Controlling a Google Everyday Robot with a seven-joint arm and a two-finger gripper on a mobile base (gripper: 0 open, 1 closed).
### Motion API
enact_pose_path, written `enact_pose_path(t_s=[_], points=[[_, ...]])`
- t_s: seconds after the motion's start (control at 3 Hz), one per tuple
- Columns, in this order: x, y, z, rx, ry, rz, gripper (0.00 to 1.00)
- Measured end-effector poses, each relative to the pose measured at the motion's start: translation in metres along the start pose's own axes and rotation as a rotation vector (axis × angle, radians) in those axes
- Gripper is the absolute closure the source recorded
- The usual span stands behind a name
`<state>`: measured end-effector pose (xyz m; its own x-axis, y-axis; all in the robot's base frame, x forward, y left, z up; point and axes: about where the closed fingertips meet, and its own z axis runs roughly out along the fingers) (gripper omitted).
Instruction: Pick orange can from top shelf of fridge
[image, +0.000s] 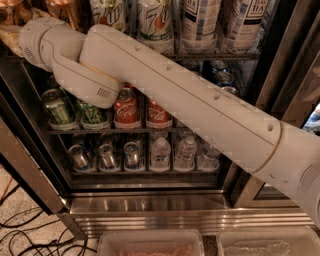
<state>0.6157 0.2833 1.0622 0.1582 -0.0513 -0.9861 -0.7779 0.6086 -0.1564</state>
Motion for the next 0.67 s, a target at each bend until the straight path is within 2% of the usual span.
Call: enact_pose_path(t_s=[0.67], points=[[-0.0171,-0.0090,-0.0042,0.012,-0.067,-0.005,1.00]])
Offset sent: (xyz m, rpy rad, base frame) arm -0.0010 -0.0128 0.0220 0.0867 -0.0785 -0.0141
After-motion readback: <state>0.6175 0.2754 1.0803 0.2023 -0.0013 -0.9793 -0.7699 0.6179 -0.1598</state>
